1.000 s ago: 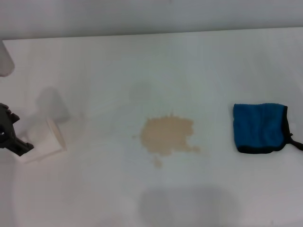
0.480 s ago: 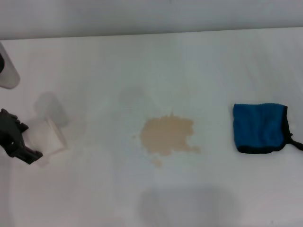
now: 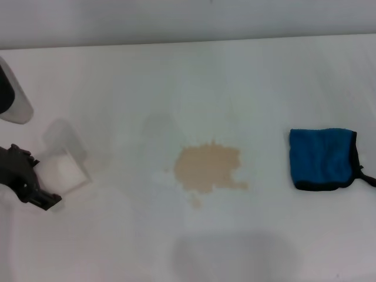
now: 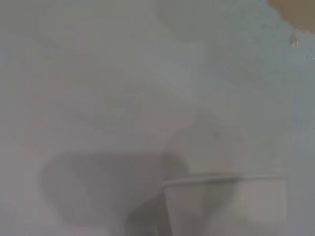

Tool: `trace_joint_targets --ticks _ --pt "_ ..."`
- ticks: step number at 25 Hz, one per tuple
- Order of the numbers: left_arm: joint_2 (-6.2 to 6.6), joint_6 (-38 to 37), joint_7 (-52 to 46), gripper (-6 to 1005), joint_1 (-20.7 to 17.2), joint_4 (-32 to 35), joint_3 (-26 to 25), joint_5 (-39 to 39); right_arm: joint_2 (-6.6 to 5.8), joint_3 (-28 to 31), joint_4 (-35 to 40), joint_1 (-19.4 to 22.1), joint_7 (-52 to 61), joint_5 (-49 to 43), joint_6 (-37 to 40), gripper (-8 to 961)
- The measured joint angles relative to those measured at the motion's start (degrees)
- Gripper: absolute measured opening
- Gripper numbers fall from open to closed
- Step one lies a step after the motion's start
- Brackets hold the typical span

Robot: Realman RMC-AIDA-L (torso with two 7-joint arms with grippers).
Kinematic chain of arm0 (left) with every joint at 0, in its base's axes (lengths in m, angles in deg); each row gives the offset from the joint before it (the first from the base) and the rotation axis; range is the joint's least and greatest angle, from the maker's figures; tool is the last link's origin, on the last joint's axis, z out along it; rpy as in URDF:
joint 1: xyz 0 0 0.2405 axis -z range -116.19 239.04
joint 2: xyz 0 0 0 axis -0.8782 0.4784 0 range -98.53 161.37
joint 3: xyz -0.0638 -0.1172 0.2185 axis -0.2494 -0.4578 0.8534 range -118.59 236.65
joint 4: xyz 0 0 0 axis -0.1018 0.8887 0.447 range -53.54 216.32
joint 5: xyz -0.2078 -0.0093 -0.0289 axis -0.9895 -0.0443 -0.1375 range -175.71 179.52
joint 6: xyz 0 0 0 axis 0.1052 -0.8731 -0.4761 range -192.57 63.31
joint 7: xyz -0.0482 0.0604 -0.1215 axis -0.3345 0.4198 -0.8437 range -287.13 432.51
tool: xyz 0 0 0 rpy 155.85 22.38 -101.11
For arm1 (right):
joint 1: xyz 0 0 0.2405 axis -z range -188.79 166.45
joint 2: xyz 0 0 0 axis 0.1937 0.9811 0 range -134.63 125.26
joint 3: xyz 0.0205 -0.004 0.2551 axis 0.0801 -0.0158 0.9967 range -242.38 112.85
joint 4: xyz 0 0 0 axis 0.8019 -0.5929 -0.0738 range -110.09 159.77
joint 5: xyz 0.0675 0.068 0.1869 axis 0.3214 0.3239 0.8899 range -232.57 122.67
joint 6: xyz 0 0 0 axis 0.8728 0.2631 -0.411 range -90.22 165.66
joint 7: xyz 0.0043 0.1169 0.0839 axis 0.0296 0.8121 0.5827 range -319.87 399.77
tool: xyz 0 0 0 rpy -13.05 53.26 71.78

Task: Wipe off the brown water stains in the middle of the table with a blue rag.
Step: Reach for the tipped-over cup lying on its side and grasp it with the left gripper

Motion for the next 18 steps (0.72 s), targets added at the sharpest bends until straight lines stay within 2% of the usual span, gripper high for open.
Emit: trace_joint_targets --ticks 8,18 --pt "-0.04 -3.3 0.1 876 0.4 -3.7 0.1 -1.4 0.00 -0.1 -0.8 -0.1 -0.2 0.0 0.1 647" --pt "-0.05 -4.1 0.6 847 0.4 -3.7 0.7 -3.3 0.00 0.0 -1.0 -0.4 -0.4 0.0 0.9 647"
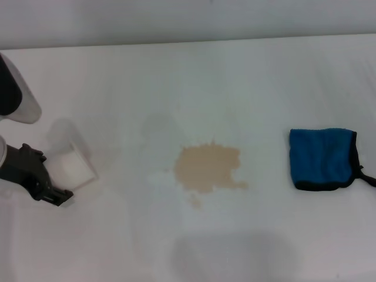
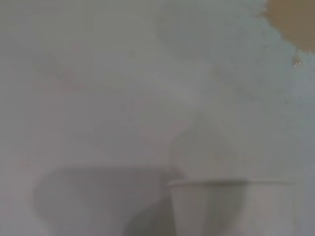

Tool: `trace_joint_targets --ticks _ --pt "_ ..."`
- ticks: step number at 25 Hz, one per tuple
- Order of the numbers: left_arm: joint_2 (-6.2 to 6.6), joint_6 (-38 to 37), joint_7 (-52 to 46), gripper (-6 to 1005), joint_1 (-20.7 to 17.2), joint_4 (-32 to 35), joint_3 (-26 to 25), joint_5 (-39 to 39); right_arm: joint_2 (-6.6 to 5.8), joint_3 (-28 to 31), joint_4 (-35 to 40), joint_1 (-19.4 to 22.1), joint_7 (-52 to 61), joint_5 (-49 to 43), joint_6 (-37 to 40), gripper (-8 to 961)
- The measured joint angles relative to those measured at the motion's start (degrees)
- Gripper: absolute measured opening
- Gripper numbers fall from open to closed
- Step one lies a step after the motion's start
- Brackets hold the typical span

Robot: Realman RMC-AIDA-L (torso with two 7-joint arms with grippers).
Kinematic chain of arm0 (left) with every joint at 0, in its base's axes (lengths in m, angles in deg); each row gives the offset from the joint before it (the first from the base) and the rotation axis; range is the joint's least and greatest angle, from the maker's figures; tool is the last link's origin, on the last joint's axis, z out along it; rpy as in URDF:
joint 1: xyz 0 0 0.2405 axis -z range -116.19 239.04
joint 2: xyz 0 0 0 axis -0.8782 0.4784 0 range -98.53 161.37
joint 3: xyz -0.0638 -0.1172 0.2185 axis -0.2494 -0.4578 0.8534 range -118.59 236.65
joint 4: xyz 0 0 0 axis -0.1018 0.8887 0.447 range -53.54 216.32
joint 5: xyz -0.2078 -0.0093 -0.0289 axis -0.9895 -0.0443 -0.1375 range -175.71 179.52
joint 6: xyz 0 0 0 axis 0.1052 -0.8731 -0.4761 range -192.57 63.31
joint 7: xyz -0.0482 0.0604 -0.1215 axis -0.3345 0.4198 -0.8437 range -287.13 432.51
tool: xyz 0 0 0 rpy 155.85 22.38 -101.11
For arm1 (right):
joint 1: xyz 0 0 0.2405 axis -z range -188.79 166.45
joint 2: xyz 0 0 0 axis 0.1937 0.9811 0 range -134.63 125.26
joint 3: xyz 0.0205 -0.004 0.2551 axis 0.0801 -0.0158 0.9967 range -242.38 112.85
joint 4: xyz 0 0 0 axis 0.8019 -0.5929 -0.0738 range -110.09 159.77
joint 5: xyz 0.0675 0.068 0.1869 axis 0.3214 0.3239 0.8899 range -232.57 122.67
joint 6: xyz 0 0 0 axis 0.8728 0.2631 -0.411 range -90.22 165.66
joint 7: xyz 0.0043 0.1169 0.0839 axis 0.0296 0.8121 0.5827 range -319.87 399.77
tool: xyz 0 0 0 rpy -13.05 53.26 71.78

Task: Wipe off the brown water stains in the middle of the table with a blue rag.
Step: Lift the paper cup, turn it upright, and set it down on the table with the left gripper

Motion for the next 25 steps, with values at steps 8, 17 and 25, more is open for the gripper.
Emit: trace_joint_targets --ticks 8,17,25 --pt "0.08 -1.9 0.3 772 -0.3 0.5 0.0 -5.3 0.00 0.0 0.4 -0.1 0.0 -0.1 1.2 646" --pt "-0.06 -12.6 10.4 658 -4.3 -0.7 0.1 -23.1 -0.08 -0.1 1.2 -0.7 0.0 -0.1 2.0 647" --pt "-0.17 -22.5 31.0 624 -9.0 -10.8 3.6 -51.0 -0.09 -0.1 2.4 -0.9 0.2 -0.1 2.8 647"
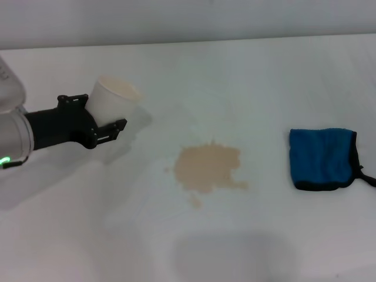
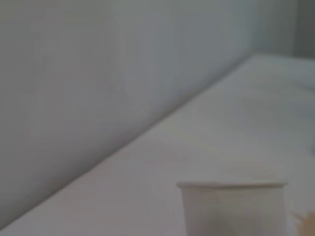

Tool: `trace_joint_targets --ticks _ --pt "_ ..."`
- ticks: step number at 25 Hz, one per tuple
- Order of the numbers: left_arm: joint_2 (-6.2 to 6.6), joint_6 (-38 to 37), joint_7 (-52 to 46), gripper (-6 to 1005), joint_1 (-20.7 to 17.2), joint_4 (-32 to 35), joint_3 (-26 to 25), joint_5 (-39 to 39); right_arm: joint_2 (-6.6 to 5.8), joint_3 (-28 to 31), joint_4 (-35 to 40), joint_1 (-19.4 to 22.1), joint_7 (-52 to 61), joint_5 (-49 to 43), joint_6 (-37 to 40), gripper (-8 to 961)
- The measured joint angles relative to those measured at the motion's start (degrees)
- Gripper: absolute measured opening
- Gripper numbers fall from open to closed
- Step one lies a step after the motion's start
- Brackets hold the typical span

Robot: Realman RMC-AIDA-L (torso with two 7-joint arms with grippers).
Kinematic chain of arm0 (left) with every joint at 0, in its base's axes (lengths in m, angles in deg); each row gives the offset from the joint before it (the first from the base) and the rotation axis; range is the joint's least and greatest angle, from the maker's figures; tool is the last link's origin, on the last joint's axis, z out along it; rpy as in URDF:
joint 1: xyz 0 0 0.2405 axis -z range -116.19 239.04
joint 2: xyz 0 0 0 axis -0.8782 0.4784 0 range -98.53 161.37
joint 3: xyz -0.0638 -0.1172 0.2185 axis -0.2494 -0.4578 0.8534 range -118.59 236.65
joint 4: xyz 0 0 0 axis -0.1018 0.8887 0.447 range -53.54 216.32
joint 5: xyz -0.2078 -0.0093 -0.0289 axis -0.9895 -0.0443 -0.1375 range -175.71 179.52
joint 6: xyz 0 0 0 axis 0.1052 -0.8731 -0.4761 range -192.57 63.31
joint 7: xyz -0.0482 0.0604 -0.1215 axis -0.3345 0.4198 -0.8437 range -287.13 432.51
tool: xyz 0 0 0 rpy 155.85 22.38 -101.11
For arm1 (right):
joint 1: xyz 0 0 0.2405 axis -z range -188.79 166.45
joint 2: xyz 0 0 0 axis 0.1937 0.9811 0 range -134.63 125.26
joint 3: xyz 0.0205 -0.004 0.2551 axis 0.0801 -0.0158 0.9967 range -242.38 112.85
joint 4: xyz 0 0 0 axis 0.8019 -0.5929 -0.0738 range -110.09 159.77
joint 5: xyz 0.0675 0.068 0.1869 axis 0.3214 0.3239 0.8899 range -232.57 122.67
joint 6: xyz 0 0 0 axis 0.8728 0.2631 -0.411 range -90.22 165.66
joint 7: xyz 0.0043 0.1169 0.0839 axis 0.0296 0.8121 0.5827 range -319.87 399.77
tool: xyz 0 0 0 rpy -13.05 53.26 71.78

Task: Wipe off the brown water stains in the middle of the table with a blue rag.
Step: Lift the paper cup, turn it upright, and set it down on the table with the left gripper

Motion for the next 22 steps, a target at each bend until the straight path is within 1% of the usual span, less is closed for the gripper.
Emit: trace_joint_targets --ticks 2,3,4,7,8,9,10,11,12,13,15,16,22 --pt "0.00 -0.5 4.3 621 -0.5 -2.9 -0.1 -5.5 0.00 0.0 0.6 0.0 0.1 0.0 0.0 646" --pt "0.00 -0.8 7.4 619 -0.9 -4.7 -0.1 -9.4 0.00 0.0 0.9 0.0 0.2 0.0 0.0 646" --pt "-0.01 -0.9 13.0 617 -1.5 -8.0 0.0 -15.9 0.00 0.0 1.1 0.0 0.2 0.0 0.0 646" --pt "-0.13 -0.3 21.8 614 -2.5 -12.7 0.1 -24.6 0.00 0.0 2.1 -0.1 0.2 0.0 -0.2 647" --pt "-0.13 -0.3 21.8 614 -2.5 -12.7 0.1 -24.6 0.03 0.0 2.6 -0.1 0.3 0.0 -0.3 647" --pt "-0.22 0.3 25.7 615 -2.9 -14.7 0.2 -28.3 0.04 0.0 2.8 -0.1 0.3 0.0 -0.5 646" --pt "-0.32 1.9 32.5 615 -3.4 -19.1 0.8 -35.0 0.06 0.0 3.2 -0.1 0.5 0.0 -0.6 646" --pt "-0.35 2.8 35.3 615 -3.5 -21.3 1.2 -38.1 0.06 0.0 3.5 -0.1 0.7 0.0 -0.7 646" --pt "-0.35 3.4 37.0 613 -3.6 -22.7 1.5 -39.7 0.06 0.0 3.8 -0.1 0.9 0.0 -0.7 646" --pt "-0.35 3.4 37.0 611 -3.6 -22.7 1.5 -39.7 0.07 0.0 3.9 -0.2 1.0 0.0 -0.7 646" --pt "-0.36 5.3 42.8 606 -4.0 -27.1 2.4 -44.9 0.08 0.0 4.0 -0.2 1.1 0.0 -0.7 647" --pt "-0.36 5.8 44.6 604 -4.4 -28.7 2.4 -46.3 0.09 0.0 4.1 -0.2 1.1 0.0 -0.7 647" --pt "-0.44 6.0 46.0 603 -4.6 -32.2 2.5 -47.6 0.09 0.0 4.1 -0.4 0.7 0.0 -0.7 647"
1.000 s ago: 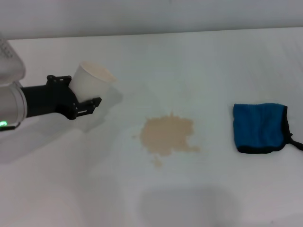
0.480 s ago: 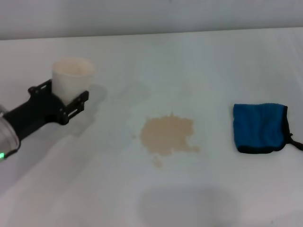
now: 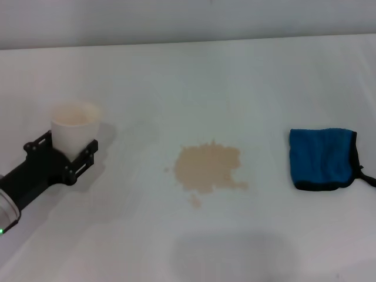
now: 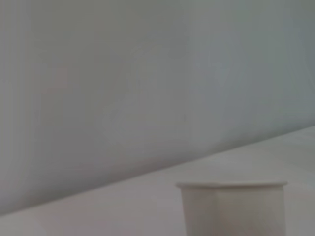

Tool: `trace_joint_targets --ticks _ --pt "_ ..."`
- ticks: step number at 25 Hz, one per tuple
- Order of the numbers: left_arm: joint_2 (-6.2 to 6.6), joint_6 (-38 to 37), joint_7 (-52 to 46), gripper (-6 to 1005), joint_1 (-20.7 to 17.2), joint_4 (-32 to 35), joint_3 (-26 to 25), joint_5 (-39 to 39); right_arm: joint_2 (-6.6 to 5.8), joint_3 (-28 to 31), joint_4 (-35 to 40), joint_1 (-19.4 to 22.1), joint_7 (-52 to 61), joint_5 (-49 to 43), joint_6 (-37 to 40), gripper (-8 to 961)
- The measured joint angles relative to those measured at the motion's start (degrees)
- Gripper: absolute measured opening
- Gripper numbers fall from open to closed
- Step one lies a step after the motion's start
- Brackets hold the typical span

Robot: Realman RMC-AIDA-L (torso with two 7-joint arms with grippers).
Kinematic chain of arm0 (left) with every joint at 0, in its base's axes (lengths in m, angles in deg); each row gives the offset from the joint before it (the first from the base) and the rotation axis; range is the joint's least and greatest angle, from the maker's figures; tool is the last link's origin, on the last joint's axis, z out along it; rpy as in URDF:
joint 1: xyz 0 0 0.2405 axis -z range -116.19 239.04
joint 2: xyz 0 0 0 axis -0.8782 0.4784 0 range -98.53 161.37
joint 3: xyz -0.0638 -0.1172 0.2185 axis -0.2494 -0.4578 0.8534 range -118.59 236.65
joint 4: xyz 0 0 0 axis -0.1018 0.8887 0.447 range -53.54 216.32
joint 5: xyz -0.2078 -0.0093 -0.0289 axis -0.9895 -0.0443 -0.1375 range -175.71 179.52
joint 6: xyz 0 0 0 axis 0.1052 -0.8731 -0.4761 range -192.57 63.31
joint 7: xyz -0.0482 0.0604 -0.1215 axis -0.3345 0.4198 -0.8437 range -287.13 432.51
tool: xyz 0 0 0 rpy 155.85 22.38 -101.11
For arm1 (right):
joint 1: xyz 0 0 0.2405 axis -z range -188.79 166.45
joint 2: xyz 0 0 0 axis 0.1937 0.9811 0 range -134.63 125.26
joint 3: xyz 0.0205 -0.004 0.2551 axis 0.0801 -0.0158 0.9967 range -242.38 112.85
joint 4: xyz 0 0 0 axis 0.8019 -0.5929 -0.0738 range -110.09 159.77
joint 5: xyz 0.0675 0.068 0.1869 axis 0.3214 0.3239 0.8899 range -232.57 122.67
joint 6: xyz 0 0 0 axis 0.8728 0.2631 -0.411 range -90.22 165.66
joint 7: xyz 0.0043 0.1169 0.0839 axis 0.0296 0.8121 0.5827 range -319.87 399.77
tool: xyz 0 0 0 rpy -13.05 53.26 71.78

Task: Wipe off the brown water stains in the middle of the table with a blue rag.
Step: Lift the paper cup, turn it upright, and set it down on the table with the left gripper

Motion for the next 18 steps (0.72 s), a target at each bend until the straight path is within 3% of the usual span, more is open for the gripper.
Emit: trace_joint_targets --ticks 18 --pt "0.17 -5.3 1.8 593 0.8 -1.8 0.9 0.3 0.08 0.0 -0.8 0.3 0.8 0.1 -0.6 647"
